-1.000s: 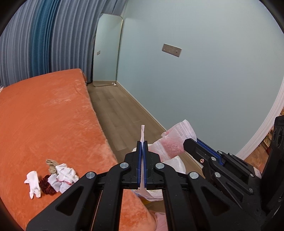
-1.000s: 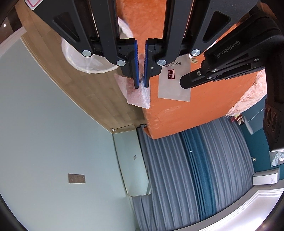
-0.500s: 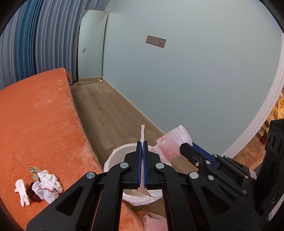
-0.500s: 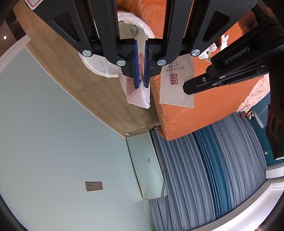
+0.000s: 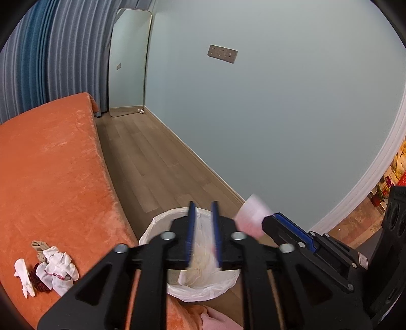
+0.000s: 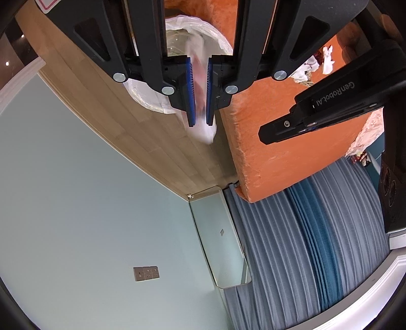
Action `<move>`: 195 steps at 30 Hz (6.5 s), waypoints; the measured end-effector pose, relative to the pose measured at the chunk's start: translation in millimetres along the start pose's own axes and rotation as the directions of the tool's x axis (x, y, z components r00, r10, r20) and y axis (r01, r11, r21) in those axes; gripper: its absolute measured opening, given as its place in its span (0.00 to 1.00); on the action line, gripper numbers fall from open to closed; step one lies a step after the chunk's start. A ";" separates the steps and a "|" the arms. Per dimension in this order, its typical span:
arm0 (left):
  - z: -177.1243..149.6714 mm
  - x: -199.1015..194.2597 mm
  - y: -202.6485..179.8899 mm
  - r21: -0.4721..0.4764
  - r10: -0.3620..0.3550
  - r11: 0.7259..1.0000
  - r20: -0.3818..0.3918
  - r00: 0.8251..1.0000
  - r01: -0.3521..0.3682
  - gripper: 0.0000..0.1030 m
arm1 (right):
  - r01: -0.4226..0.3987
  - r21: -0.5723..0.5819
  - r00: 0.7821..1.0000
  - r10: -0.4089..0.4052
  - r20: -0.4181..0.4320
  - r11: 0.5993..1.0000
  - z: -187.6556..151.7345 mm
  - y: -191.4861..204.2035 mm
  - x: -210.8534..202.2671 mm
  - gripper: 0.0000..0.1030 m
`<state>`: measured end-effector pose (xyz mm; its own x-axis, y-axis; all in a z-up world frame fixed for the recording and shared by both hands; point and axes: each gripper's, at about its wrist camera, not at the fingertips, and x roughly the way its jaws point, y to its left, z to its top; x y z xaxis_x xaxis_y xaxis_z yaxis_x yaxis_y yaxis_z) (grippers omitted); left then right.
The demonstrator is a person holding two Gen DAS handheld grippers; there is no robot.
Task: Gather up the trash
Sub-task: 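Open both tools to drop the tag and strip into the bin, then move both tools back over the glove and socks on the bed, then grasp the white glove with the left tool while the right tool grasps the grey sock, then carry the glove and grey sock with both tools over the trash bin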
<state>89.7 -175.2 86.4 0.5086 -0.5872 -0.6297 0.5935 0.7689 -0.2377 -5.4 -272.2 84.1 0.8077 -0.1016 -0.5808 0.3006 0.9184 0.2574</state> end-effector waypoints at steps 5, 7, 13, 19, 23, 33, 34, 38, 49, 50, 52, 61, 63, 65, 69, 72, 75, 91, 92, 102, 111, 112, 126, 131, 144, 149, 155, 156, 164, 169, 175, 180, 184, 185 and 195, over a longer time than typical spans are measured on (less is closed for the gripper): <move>0.6 -6.2 7.2 -0.019 0.025 0.999 0.020 0.999 -0.025 0.41 | 0.008 0.000 1.000 -0.008 -0.002 1.000 -2.7 4.3 -1.0 0.17; -0.8 -9.4 8.6 -0.021 0.031 0.999 0.023 0.999 -0.031 0.42 | 0.007 -0.003 1.000 -0.007 -0.003 1.000 -3.7 7.0 -1.6 0.20; -5.8 -21.6 17.3 -0.031 0.051 0.998 0.036 0.998 -0.050 0.44 | 0.008 -0.029 1.000 -0.008 -0.001 1.000 -6.7 19.8 -5.8 0.29; -8.5 -38.9 30.4 -0.046 0.072 0.997 0.057 0.996 -0.070 0.44 | -0.003 -0.046 1.000 0.003 -0.003 0.999 -6.6 31.0 -8.6 0.31; -9.3 -51.2 40.8 -0.066 0.085 0.995 0.072 0.994 -0.080 0.44 | -0.010 -0.062 1.000 0.010 0.000 0.998 -7.7 40.6 -11.4 0.36; -16.3 -68.2 73.1 -0.113 0.128 0.986 0.082 0.988 -0.119 0.45 | -0.040 -0.100 0.999 0.039 -0.013 0.994 -16.2 71.4 -12.1 0.37; -17.6 -70.2 76.5 -0.118 0.134 0.985 0.082 0.988 -0.124 0.45 | -0.044 -0.105 0.999 0.042 -0.016 0.993 -17.2 75.4 -11.4 0.37; -22.1 -78.8 89.8 -0.141 0.150 0.980 0.088 0.985 -0.137 0.45 | -0.062 -0.120 0.998 0.059 -0.029 0.991 -21.5 90.3 -8.2 0.38; -47.4 -101.4 143.0 -0.222 0.228 0.953 0.074 0.971 -0.207 0.53 | -0.120 -0.167 0.991 0.107 -0.084 0.979 -38.3 135.0 8.4 0.43; -50.3 -103.7 150.1 -0.234 0.237 0.948 0.071 0.969 -0.215 0.54 | -0.125 -0.173 0.990 0.111 -0.090 0.977 -40.1 139.4 10.4 0.43; -53.9 -106.8 161.2 -0.254 0.250 0.940 0.065 0.966 -0.226 0.54 | -0.139 -0.184 0.987 0.121 -0.103 0.973 -44.8 149.7 14.3 0.43; -76.9 -124.3 208.9 -0.318 0.307 0.906 0.038 0.951 -0.280 0.57 | -0.197 -0.217 0.973 0.164 -0.162 0.956 -68.2 189.9 28.4 0.43; -80.6 -126.9 217.7 -0.329 0.317 0.899 0.034 0.948 -0.289 0.57 | -0.206 -0.229 0.970 0.168 -0.175 0.951 -73.5 199.4 32.3 0.44; -85.2 -129.2 228.0 -0.342 0.328 0.891 0.028 0.944 -0.299 0.58 | -0.214 -0.237 0.967 0.171 -0.188 0.948 -78.6 207.0 36.1 0.45; -96.9 -132.2 248.8 -0.371 0.352 0.870 0.009 0.936 -0.324 0.62 | -0.225 -0.255 0.962 0.172 -0.213 0.940 -88.5 220.4 45.3 0.48; -108.8 -133.4 270.7 -0.400 0.375 0.847 -0.015 0.927 -0.350 0.66 | -0.233 -0.266 0.956 0.170 -0.238 0.935 -98.1 231.4 54.3 0.49; -122.3 -131.8 291.6 -0.419 0.397 0.825 -0.048 0.917 -0.379 0.68 | -0.240 -0.273 0.950 0.168 -0.264 0.931 -109.3 241.1 64.6 0.49; -194.8 -103.2 391.1 -0.538 0.417 0.693 -0.244 0.875 -0.480 0.70 | -0.235 -0.261 0.901 0.109 -0.420 0.936 -167.2 261.7 145.2 0.49; -198.8 -99.8 397.0 -0.544 0.415 0.684 -0.257 0.873 -0.486 0.70 | -0.231 -0.259 0.897 0.103 -0.429 0.938 -170.2 262.0 151.5 0.49; -221.2 -64.8 438.6 -0.598 0.374 0.631 -0.326 0.868 -0.495 0.80 | -0.220 -0.224 0.862 0.081 -0.501 0.949 -192.9 267.6 199.5 0.50; -226.3 -27.2 463.9 -0.614 0.328 0.620 -0.364 0.872 -0.489 0.69 | -0.210 -0.209 0.844 0.069 -0.532 0.955 -207.4 271.9 226.8 0.54; -227.6 -24.3 465.1 -0.613 0.317 0.625 -0.367 0.875 -0.484 0.65 | -0.208 -0.205 0.843 0.069 -0.533 0.957 -207.8 271.6 228.8 0.54; -208.7 -46.5 435.5 -0.595 0.309 0.680 -0.296 0.904 -0.428 0.06 | -0.255 -0.154 0.836 0.138 -0.532 0.955 -199.4 259.0 206.7 0.26; -180.6 -72.5 398.0 -0.565 0.317 0.729 -0.224 0.922 -0.387 0.06 | -0.271 -0.130 0.857 0.178 -0.483 0.954 -179.1 251.9 177.7 0.26; -82.2 -120.6 256.5 -0.391 0.283 0.882 -0.008 0.959 -0.263 0.06 | -0.302 -0.120 0.936 0.270 -0.226 0.946 -78.7 214.1 69.2 0.26; -50.6 -125.6 193.4 -0.294 0.243 0.931 0.054 0.968 -0.218 0.06 | -0.283 -0.119 0.955 0.268 -0.123 0.952 -43.5 183.4 31.9 0.27; -28.7 -123.0 131.0 -0.202 0.192 0.964 0.086 0.978 -0.172 0.06 | -0.234 -0.111 0.972 0.232 -0.035 0.966 -15.4 143.6 -1.0 0.27; -26.9 -122.2 121.0 -0.187 0.185 0.968 0.088 0.979 -0.167 0.06 | -0.225 -0.108 0.974 0.223 -0.022 0.968 -11.7 135.8 -5.1 0.27; -17.6 -108.6 61.6 -0.103 0.124 0.988 0.087 0.988 -0.115 0.06 | -0.163 -0.070 0.986 0.166 0.033 0.984 2.0 85.3 -25.9 0.27; -18.4 -94.4 36.0 -0.060 0.096 0.994 0.071 0.993 -0.092 0.06 | -0.132 -0.045 0.990 0.134 0.046 0.990 3.8 61.2 -27.1 0.27; -16.7 -75.5 20.1 -0.027 0.063 0.998 0.050 0.997 -0.062 0.06 | -0.095 -0.022 0.994 0.096 0.050 0.995 -1.0 45.9 -24.3 0.27; -16.6 -58.7 11.7 -0.015 0.037 0.999 0.025 0.999 -0.037 0.06 | -0.068 -0.004 0.997 0.068 0.043 0.998 -5.5 30.7 -19.0 0.27; -15.8 -43.5 6.3 -0.003 0.022 1.000 0.012 1.000 -0.022 0.06 | -0.051 0.006 0.998 0.051 0.037 0.999 -6.6 20.4 -14.0 0.27; -16.2 -40.4 4.9 0.001 0.020 1.000 0.009 1.000 -0.020 0.06 | -0.048 0.009 0.998 0.047 0.034 0.999 -7.0 17.3 -12.5 0.27; -14.8 -12.2 -4.4 0.016 0.005 1.000 -0.027 1.000 -0.005 0.06 | -0.022 0.036 1.000 0.021 0.015 0.999 -15.2 -1.5 -2.8 0.27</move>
<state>71.7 -167.7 84.3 0.4948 -0.5762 -0.6506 0.6011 0.7676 -0.2226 -15.8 -267.5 73.6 0.8214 -0.0880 -0.5636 0.3010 0.9062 0.2972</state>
